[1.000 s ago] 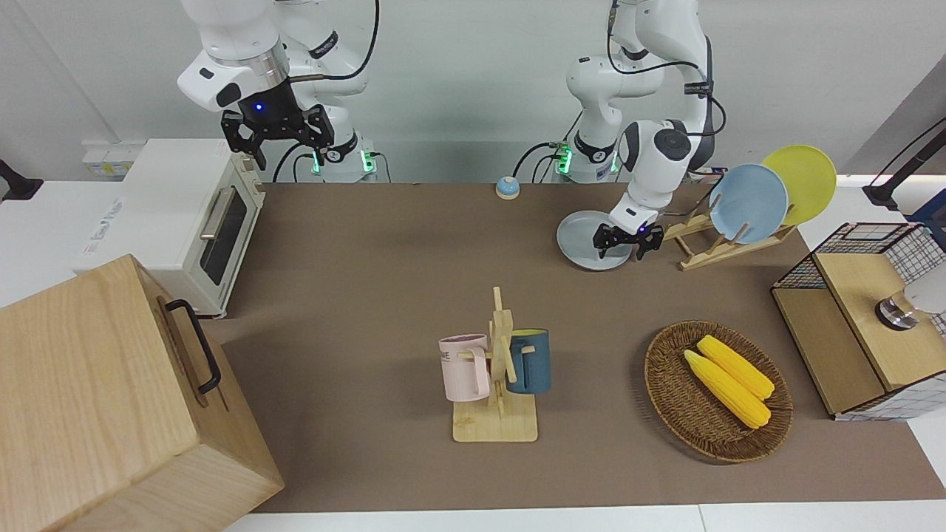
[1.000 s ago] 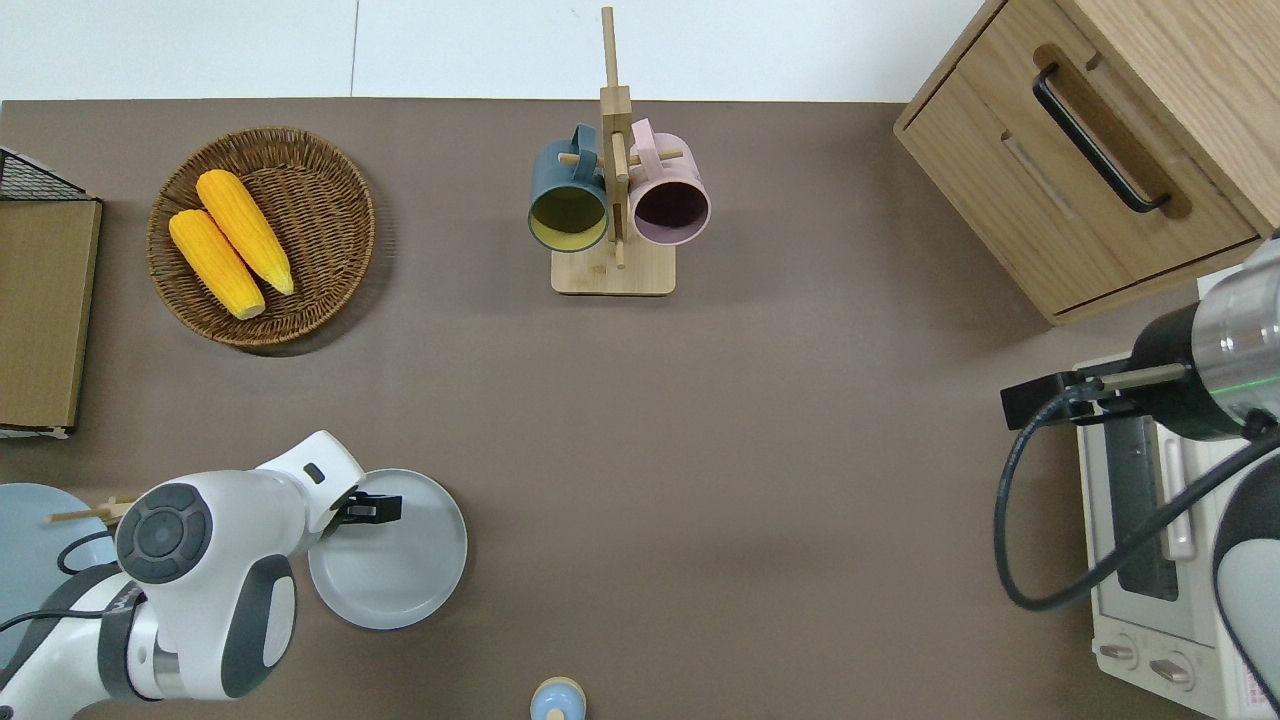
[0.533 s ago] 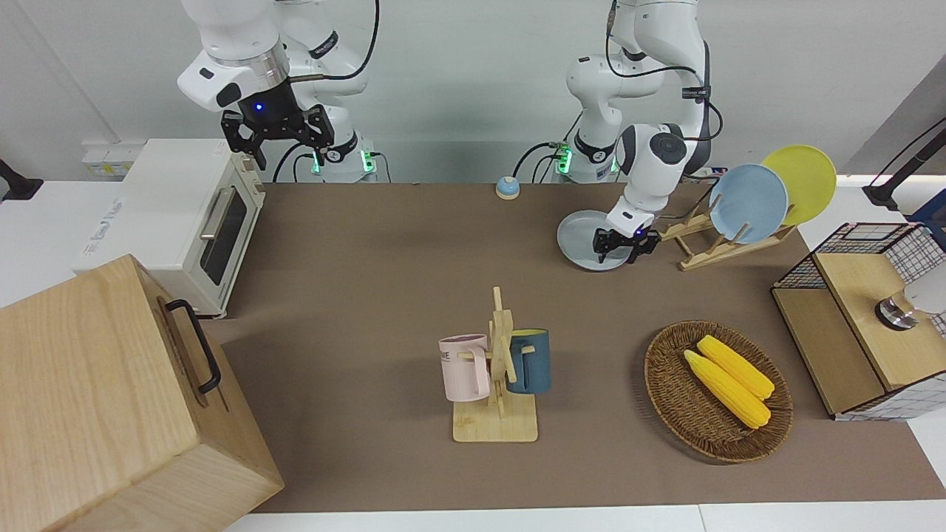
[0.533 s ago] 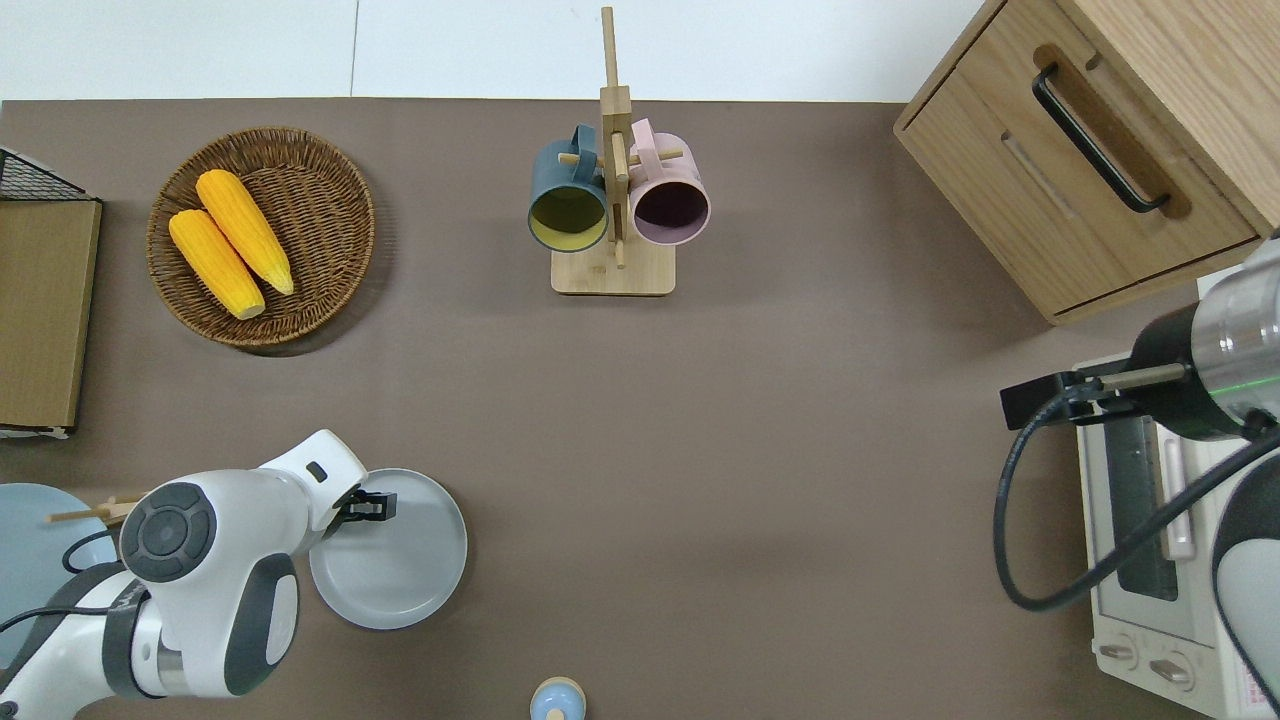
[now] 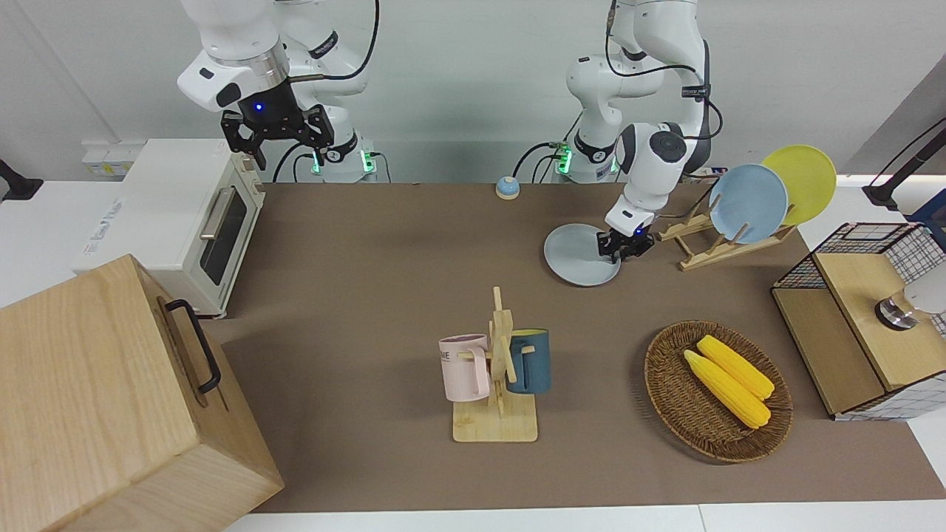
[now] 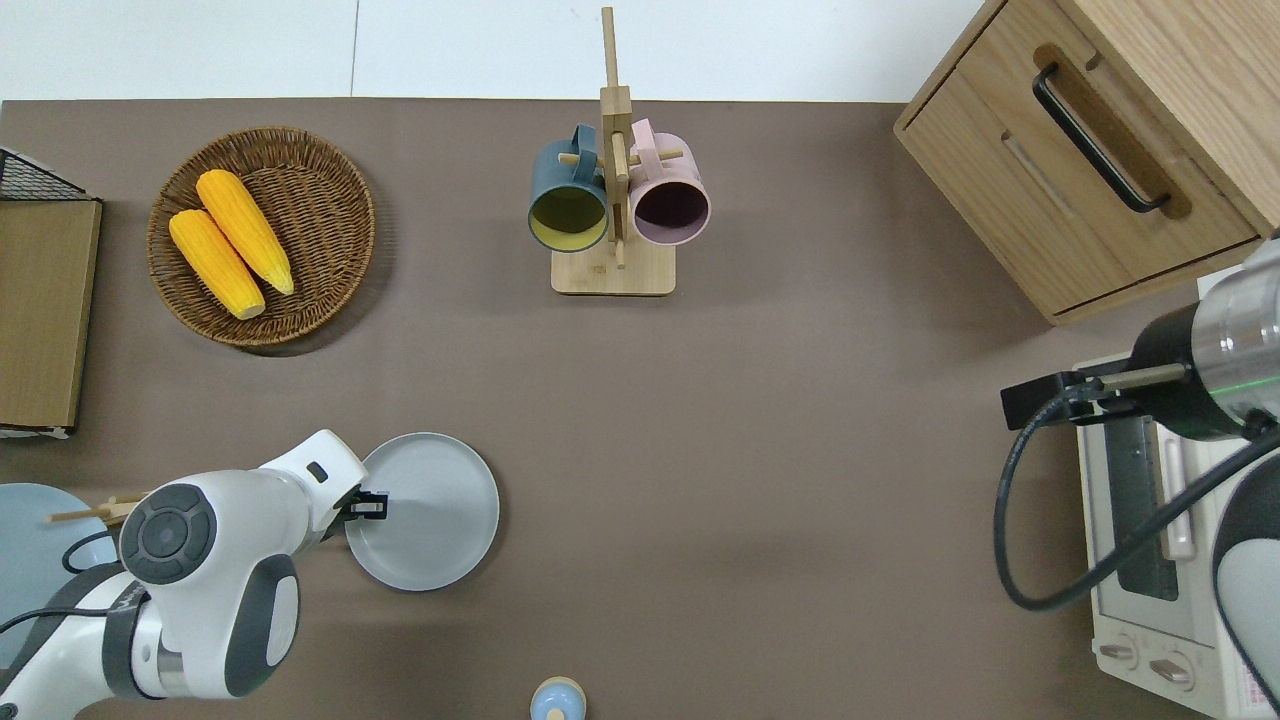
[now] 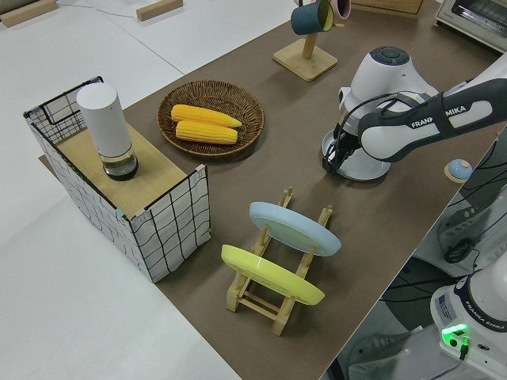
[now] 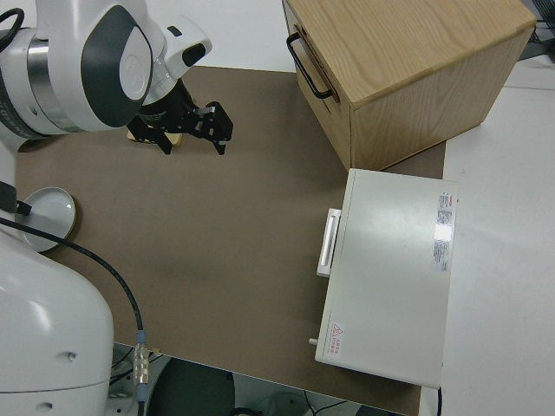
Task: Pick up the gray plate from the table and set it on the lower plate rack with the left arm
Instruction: 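Lift the gray plate off the table with the left gripper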
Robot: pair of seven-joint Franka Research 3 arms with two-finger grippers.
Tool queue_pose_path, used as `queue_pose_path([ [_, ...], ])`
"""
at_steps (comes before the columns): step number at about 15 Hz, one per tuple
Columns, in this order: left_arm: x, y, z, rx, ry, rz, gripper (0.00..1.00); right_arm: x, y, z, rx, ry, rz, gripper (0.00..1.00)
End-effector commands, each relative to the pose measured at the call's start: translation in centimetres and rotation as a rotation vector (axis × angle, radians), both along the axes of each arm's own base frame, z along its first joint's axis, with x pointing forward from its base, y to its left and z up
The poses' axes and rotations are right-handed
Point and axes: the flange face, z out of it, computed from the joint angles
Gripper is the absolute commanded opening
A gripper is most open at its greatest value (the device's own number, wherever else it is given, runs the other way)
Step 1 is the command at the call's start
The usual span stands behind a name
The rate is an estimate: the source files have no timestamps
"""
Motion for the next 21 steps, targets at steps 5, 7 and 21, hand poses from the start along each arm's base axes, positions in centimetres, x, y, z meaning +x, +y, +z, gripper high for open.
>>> queue_pose_path([
  [5, 0.2, 1.2, 1.4, 0.0, 0.075, -0.015, 0.0, -0.2, -0.1, 0.3, 0.009, 0.006, -0.002, 0.99],
  [7, 0.5, 1.2, 2.2, 0.0, 0.093, -0.016, 0.0, -0.2, -0.1, 0.3, 0.009, 0.006, -0.002, 0.987],
  [21, 1.1, 1.1, 10.8, 0.004, 0.177, 0.0, 0.0, -0.2, -0.1, 0.3, 0.009, 0.006, -0.002, 0.987],
])
